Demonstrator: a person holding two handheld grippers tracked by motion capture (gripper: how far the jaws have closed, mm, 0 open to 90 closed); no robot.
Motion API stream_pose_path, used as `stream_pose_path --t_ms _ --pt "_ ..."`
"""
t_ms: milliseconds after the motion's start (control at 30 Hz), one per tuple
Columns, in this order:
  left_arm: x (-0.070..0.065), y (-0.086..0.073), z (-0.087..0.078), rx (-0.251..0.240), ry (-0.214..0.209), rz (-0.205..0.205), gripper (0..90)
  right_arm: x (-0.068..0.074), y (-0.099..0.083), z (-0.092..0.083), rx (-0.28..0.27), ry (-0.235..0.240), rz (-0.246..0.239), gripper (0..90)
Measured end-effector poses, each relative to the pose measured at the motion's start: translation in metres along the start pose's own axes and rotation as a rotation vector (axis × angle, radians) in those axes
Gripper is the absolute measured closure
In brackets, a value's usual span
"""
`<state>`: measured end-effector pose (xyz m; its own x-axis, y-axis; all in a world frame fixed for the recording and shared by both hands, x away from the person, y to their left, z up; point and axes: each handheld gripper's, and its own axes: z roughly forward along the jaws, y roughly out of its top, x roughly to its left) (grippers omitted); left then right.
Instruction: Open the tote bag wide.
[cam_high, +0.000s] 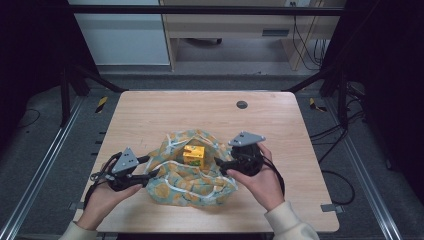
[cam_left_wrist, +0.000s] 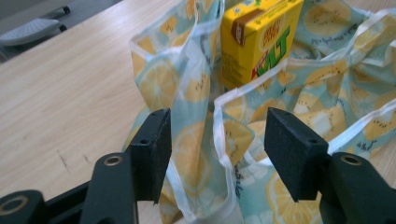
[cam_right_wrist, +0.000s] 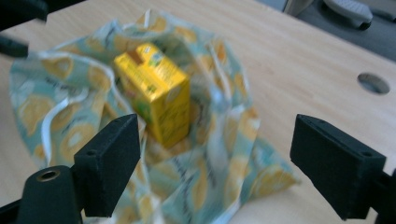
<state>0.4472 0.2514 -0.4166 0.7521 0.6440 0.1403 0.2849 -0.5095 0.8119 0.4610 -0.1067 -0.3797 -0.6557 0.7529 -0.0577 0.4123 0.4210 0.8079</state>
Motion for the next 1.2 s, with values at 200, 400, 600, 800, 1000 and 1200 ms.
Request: stream_pose_path --t_ms 200,400,600,800,1000,1200 --pt "-0.001 0.01 0.006 0.033 0.014 0.04 39.8 0.014 -0.027 -0.008 0.017 0.008 0.009 14.3" --pt "-0.001 0.026 0.018 0.09 0.018 0.072 37.2 0.024 -0.037 -0.011 0.023 0.024 -0.005 11.8" --pt "0.003 0.038 0.023 0.127 0.037 0.092 32.2 0.032 -0.043 -0.01 0.033 0.046 -0.017 11.2" --pt "0.011 0.044 0.034 0.152 0.04 0.066 27.6 0.044 -0.054 -0.008 0.048 0.076 -0.031 9.5" --pt "0.018 0.047 0.057 0.211 0.027 0.063 25.2 0.054 -0.071 0.011 0.117 0.107 -0.064 7.9" --pt "0.019 0.048 0.071 0.236 0.031 0.079 35.3 0.057 -0.081 0.028 0.179 0.111 -0.087 7.5"
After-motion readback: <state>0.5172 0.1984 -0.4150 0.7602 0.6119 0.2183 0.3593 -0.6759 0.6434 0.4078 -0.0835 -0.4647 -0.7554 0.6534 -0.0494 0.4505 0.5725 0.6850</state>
